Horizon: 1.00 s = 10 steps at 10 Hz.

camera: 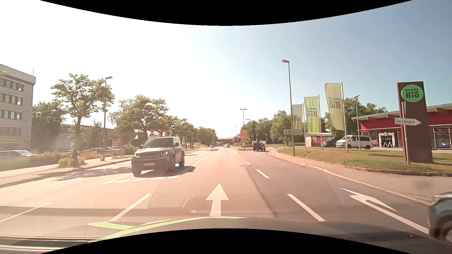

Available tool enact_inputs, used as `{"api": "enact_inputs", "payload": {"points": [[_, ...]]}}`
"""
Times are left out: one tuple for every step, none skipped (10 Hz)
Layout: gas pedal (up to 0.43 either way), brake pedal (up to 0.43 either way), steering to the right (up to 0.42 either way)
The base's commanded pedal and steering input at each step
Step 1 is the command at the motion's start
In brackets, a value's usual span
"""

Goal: Follow the waypoints while adhering to traffic rules and regulations

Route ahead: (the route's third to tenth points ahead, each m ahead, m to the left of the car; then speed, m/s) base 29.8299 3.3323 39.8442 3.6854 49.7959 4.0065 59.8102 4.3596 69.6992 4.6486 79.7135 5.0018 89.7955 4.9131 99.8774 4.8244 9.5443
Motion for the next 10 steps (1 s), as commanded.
{"api": "enact_inputs", "payload": {"points": [[0.059,0.000,0.004],[0.059,0.000,0.004],[0.059,0.000,0.003],[0.059,0.000,0.003],[0.059,0.000,0.001],[0.059,0.000,0.000],[0.059,0.000,0.000],[0.059,0.000,0.000],[0.059,0.000,0.000],[0.059,0.000,-0.001]]}}
